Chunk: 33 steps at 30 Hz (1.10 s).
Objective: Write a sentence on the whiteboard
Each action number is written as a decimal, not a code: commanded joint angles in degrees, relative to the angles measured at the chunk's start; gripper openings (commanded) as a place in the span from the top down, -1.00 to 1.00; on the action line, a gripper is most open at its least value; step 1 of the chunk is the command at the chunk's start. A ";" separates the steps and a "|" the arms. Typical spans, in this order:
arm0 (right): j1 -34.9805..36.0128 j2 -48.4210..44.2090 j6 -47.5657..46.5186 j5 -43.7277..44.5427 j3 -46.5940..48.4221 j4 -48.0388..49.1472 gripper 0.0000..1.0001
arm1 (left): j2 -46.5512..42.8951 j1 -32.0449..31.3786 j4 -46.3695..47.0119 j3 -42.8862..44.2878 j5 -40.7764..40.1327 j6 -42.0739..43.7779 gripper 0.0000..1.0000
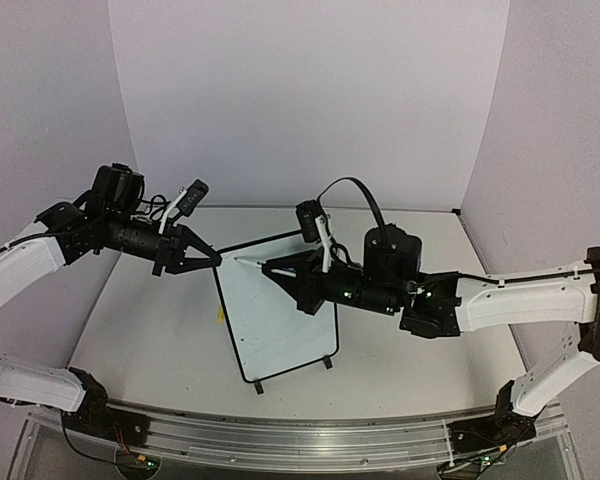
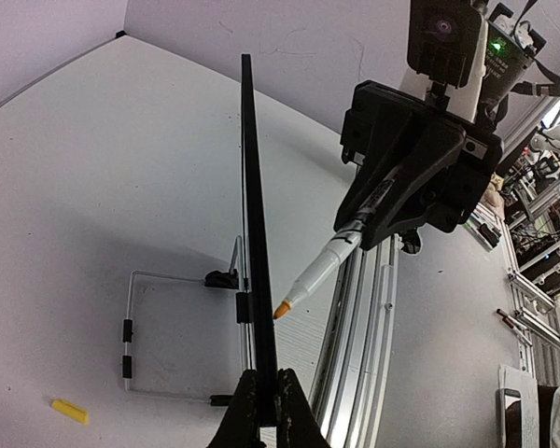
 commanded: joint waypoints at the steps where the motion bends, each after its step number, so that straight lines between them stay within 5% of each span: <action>1: 0.43 0.01 -1.20 0.80 2.57 0.38 1.00 | -1.48 -0.24 1.62 0.01 1.23 -0.10 0.99; 33: 0.45 -0.26 3.09 4.57 -0.78 -3.93 1.00 | -1.74 -0.24 1.41 0.02 1.48 -0.10 1.00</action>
